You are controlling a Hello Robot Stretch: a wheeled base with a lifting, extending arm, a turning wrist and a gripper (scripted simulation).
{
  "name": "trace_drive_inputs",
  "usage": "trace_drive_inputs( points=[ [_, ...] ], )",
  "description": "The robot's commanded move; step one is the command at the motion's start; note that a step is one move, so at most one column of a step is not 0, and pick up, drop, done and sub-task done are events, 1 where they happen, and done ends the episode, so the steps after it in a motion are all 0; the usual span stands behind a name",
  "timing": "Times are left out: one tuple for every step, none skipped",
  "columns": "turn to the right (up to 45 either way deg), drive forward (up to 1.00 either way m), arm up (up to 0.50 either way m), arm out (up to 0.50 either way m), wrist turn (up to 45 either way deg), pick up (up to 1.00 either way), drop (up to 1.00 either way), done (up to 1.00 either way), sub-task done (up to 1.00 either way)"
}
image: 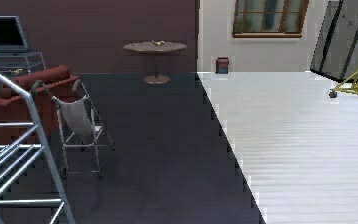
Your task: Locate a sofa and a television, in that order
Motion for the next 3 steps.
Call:
trace_drive_inputs(
  points=[
    [-3.0,0.0,0.0,0.0,0.0,0.0,0.0,0.0,0.0],
    [-3.0,0.0,0.0,0.0,0.0,0.0,0.0,0.0,0.0],
    [0.0,1.0,0.0,0.0,0.0,0.0,0.0,0.0,0.0]
  ],
)
